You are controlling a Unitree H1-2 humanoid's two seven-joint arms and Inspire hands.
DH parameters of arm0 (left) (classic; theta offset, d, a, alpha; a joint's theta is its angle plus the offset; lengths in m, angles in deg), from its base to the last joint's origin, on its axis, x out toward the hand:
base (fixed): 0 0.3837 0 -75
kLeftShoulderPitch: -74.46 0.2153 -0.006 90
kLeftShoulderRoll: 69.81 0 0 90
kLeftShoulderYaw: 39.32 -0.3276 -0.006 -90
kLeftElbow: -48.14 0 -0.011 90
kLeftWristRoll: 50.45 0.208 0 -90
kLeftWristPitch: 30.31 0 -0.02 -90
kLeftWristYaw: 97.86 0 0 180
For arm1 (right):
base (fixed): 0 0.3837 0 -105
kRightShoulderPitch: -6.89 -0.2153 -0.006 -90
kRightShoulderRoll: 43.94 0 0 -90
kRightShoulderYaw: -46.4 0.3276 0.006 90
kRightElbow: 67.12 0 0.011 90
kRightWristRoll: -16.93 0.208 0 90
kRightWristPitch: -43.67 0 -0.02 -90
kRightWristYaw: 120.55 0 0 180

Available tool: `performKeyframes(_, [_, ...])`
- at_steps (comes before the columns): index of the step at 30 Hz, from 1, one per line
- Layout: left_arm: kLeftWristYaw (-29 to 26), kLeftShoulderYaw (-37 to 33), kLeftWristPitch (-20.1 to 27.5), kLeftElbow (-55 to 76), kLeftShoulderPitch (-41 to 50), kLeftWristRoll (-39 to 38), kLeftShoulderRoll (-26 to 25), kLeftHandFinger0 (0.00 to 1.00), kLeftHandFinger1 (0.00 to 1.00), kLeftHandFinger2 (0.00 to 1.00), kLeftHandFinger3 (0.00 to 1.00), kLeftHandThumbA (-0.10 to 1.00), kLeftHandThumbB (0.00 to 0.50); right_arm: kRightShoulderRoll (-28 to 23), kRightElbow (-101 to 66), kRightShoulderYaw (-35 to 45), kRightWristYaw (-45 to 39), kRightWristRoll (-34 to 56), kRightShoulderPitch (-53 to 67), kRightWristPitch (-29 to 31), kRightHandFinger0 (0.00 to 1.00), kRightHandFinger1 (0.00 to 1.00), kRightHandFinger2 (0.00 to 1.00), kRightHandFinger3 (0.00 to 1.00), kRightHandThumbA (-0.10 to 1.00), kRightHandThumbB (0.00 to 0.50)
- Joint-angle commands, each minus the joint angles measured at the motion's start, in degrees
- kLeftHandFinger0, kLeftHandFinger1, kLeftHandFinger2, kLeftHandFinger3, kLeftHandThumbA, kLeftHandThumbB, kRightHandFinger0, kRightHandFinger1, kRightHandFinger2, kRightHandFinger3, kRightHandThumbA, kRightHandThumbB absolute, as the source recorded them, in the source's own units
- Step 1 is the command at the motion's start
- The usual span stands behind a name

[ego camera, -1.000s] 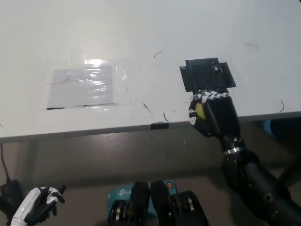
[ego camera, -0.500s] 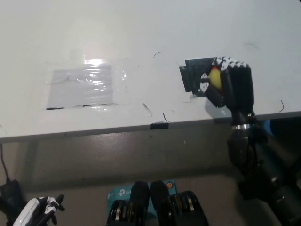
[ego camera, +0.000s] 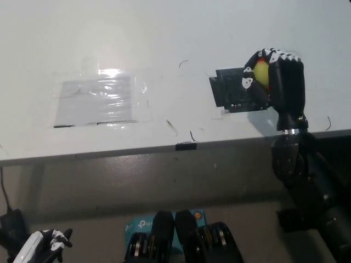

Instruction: The robot uses right hand to squeeze a small tennis ball placed on the black area of the table

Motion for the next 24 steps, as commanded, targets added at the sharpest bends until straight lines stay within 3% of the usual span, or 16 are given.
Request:
performKeyframes(1, [-0.1, 0.6, 2.7, 0.8, -0.1, -0.4, -0.9, 0.00, 0.03, 0.17, 0.35, 0.67, 0.384, -0.1, -4.1, 2.0, -1.6, 2.9, -2.7, 2.2, 0.00, 0.00, 0.10, 0.11, -0.10, 0.282])
performKeyframes(11, [-0.1, 1.4, 1.7, 1.5, 0.6, -1.2, -1.1, 0.01, 0.04, 0.17, 0.33, 0.65, 0.383, -0.2, -8.1, 5.1, -3.5, 3.7, -2.2, -0.5, 0.00, 0.00, 0.19, 0.17, -0.10, 0.278])
performKeyframes(15, [0.1, 1.2, 2.0, 1.1, 0.4, -0.6, -1.3, 0.00, 0.04, 0.21, 0.43, 0.65, 0.370, -1.0, -10.1, 6.1, -4.4, 4.1, -1.7, -0.4, 0.00, 0.00, 0.19, 0.19, -0.10, 0.292])
performKeyframes(18, [0.1, 1.4, 1.9, 1.0, 0.4, -1.1, -1.2, 0.00, 0.03, 0.20, 0.41, 0.64, 0.381, -0.7, -10.8, 6.5, -4.5, 3.8, -1.1, -0.7, 0.00, 0.00, 0.19, 0.17, -0.10, 0.300])
performKeyframes(22, [-0.3, 1.2, 1.9, 0.9, 0.5, -0.2, -1.4, 0.03, 0.05, 0.21, 0.44, 0.67, 0.397, -0.2, -10.0, 6.3, -4.0, 3.9, -0.8, 0.6, 0.00, 0.00, 0.20, 0.16, -0.10, 0.294])
performKeyframes(24, [0.2, 1.4, 3.1, 0.2, 0.6, -1.2, -1.2, 0.01, 0.05, 0.21, 0.45, 0.64, 0.374, 0.2, -9.9, 6.2, -4.4, 4.2, -0.1, 0.6, 0.00, 0.00, 0.19, 0.16, -0.10, 0.290])
